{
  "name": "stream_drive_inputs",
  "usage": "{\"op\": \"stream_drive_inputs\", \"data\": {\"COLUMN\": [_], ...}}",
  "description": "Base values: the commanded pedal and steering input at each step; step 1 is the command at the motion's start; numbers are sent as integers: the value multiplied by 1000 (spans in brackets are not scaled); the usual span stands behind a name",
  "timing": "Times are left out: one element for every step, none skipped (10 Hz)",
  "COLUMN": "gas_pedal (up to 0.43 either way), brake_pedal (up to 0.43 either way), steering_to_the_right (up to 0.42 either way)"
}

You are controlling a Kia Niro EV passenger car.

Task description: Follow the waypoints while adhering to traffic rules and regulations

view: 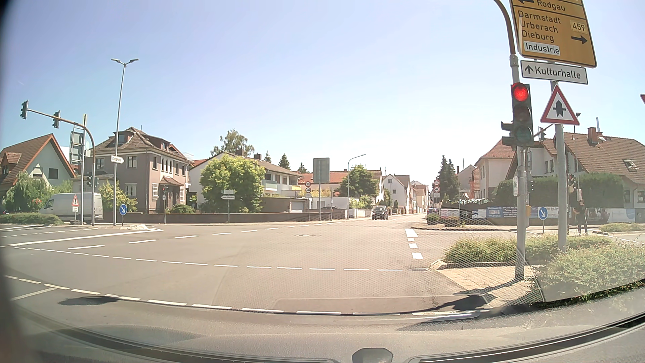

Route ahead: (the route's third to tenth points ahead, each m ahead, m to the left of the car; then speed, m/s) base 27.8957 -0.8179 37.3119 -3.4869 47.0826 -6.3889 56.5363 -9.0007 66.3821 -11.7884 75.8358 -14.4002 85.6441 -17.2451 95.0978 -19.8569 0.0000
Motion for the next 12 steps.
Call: {"op": "stream_drive_inputs", "data": {"gas_pedal": [0, 0, 0, 0, 0, 0, 0, 0, 0, 0, 0, 0], "brake_pedal": [329, 329, 329, 329, 329, 329, 329, 329, 329, 335, 329, 329], "steering_to_the_right": [-9, -9, -9, -9, -9, -9, -9, -9, -9, -9, -9, -9]}}
